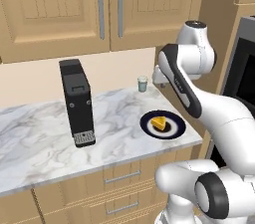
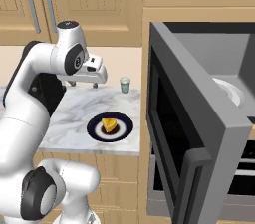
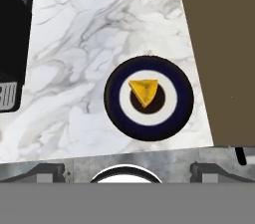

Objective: Pick the cheese from the counter and place it in the microwave.

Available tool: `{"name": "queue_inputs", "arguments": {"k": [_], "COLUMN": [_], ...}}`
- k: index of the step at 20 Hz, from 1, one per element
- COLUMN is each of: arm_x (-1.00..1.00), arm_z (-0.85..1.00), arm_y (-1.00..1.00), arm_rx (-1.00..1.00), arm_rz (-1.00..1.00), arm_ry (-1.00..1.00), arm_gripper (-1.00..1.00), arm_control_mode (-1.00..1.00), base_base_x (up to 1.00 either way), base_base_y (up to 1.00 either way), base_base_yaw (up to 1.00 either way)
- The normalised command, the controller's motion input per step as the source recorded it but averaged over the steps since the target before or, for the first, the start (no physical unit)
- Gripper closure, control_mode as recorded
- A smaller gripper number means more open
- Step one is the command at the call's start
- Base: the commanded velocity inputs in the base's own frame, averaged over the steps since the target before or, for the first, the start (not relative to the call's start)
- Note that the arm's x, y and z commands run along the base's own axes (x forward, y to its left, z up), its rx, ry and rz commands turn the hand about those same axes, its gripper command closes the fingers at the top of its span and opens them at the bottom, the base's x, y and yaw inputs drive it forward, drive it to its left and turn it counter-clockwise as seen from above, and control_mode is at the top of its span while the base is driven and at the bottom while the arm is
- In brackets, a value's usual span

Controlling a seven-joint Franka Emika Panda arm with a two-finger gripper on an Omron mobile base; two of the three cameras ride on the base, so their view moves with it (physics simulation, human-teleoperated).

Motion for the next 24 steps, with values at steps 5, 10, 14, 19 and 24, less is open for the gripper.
{"name": "queue_inputs", "arguments": {"k": [5, 10, 14, 19, 24], "arm_x": [0.0, 0.24, 0.83, 0.89, 0.34], "arm_z": [0.0, -0.54, -0.86, -0.65, -0.27], "arm_y": [0.0, -0.06, 0.0, 0.01, 0.18], "arm_rx": [0.0, -0.06, 0.0, 0.0, 0.0], "arm_rz": [0.0, 0.0, -0.02, 0.0, -0.03], "arm_ry": [0.0, 0.02, 0.06, 0.05, 0.01], "arm_gripper": [-1.0, -1.0, -1.0, -1.0, -1.0], "arm_control_mode": [1.0, -1.0, -1.0, -1.0, -1.0], "base_base_x": [0.0, 0.0, 0.0, 0.0, 0.0], "base_base_y": [0.0, 0.0, 0.0, 0.0, 0.0], "base_base_yaw": [0.0, 0.0, 0.0, 0.0, 0.0]}}
